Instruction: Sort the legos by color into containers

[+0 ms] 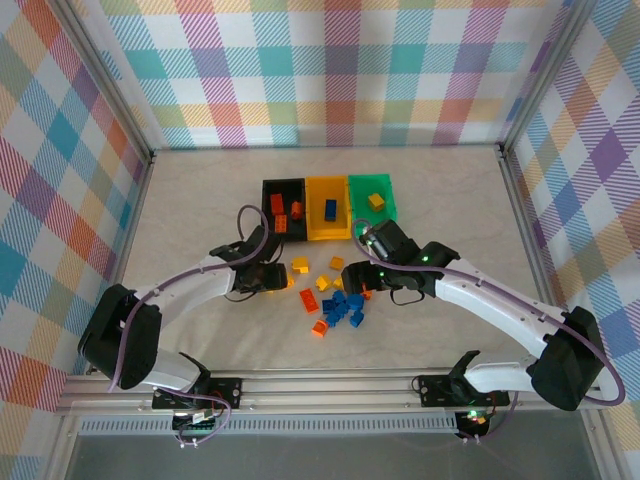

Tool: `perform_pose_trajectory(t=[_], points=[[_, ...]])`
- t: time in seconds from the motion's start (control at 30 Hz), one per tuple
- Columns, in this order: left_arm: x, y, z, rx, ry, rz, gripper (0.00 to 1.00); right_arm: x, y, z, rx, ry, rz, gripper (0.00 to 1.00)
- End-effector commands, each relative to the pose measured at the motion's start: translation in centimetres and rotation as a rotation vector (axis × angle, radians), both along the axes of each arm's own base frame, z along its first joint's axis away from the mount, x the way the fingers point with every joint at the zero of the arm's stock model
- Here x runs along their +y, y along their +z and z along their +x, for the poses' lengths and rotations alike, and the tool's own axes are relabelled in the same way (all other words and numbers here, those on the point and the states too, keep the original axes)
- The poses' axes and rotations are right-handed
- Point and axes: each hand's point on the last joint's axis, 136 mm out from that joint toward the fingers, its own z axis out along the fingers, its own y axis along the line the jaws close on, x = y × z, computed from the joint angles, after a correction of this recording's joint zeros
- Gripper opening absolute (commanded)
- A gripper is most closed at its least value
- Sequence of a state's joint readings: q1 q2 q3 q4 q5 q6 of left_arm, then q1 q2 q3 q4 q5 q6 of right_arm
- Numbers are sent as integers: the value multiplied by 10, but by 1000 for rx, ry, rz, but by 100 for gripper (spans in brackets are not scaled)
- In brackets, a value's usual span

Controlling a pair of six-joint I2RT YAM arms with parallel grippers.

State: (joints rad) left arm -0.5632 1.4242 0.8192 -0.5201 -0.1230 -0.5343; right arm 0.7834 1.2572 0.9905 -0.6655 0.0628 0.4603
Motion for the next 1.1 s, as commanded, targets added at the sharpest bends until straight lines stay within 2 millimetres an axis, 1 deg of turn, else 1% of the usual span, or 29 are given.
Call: perform_pose_trajectory(t=[0.0, 0.13, 0.3, 0.4, 0.47, 0.57, 0.67, 0.77, 0.83, 0.93, 0.97, 1.07], points=[[12, -8, -9, 25, 26, 32, 65, 1, 6, 2, -14, -7, 32, 83], [13, -19, -4, 41, 36, 42, 63, 2, 8, 3, -20, -7, 36, 83], [7, -27, 9, 45, 29, 46, 67, -1, 9, 2, -24, -13, 36, 83], [6, -32, 15, 52, 30, 63, 66, -2, 10, 2, -27, -13, 38, 83], [6, -34, 18, 50, 33, 66, 62, -3, 10, 2, -29, -15, 38, 83], [5, -31, 21, 42, 29, 66, 53, -4, 9, 2, -29, -16, 38, 83], [4, -23, 23, 27, 22, 59, 46, -5, 8, 1, -29, -19, 38, 83], [-4, -11, 26, 14, 10, 27, 37, -9, 4, 1, -23, -34, 31, 83], [-15, 1, 30, -5, -8, 1, 34, -15, 1, 2, -25, -56, 21, 83], [-49, 29, 41, -56, -68, -38, 33, -31, -6, 2, -25, -111, 4, 83], [-64, 39, 47, -71, -93, -59, 33, -36, -8, 2, -23, -129, 3, 83], [-111, 61, 68, -107, -163, -102, 33, -49, -12, -2, -13, -166, 10, 83]])
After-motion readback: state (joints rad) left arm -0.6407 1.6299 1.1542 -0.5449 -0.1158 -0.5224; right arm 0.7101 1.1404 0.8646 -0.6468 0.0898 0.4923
